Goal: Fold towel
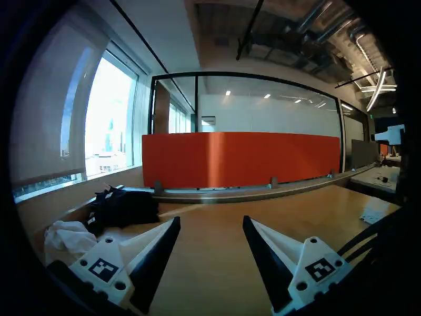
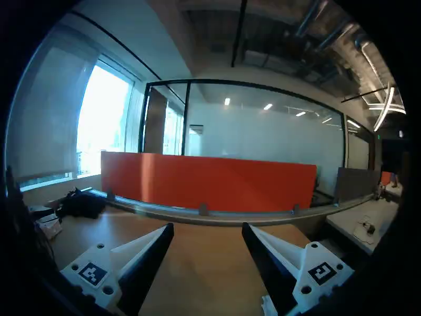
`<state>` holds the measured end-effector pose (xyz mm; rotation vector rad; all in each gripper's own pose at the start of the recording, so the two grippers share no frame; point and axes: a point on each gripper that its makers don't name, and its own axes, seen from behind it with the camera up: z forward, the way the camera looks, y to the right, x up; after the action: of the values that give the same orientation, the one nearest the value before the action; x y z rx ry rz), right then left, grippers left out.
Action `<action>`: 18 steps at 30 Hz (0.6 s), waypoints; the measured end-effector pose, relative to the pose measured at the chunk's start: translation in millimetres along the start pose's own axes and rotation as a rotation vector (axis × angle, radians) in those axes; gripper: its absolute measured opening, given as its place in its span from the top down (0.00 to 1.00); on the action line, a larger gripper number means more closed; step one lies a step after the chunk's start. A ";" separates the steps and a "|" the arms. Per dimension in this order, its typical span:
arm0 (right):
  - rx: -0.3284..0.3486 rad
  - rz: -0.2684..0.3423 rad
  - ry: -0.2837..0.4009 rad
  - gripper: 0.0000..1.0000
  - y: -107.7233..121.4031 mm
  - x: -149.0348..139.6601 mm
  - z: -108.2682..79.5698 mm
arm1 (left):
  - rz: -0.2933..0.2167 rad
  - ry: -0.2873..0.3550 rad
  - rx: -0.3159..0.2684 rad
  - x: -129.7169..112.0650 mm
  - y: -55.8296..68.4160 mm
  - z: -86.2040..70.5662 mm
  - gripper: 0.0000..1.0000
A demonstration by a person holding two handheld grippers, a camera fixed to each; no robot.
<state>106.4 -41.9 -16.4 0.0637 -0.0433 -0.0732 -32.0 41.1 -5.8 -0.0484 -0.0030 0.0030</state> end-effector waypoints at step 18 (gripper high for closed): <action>-0.034 -0.035 -0.023 0.00 -1.6 -37.3 11.9 | 0.015 0.061 0.029 -38.8 -32.5 1.9 0.13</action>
<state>68.6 -41.4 -6.1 0.0296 -0.0639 -0.1095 -70.7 8.6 -2.4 -0.0192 0.0579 0.0166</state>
